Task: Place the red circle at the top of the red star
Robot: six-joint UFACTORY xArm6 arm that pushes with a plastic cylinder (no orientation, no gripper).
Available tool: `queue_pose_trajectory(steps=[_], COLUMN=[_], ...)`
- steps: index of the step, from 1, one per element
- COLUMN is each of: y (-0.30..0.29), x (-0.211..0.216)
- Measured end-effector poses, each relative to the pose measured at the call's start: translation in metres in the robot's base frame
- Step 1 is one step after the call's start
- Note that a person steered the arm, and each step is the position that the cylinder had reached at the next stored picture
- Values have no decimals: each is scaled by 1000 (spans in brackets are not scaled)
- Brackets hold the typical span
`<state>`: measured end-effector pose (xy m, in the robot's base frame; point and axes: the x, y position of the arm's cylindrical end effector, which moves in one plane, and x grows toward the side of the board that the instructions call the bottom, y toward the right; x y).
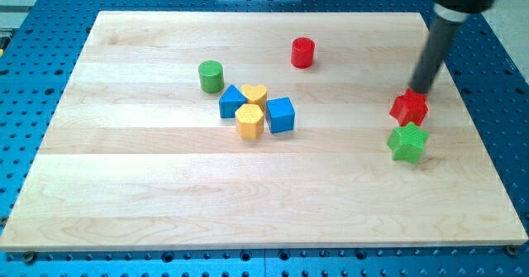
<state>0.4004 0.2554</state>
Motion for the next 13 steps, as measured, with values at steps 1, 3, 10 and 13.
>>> queue_pose_trajectory(steps=[1,3,10,13], y=[-24,-115,-158,-98], x=[20,-33,-48,-14])
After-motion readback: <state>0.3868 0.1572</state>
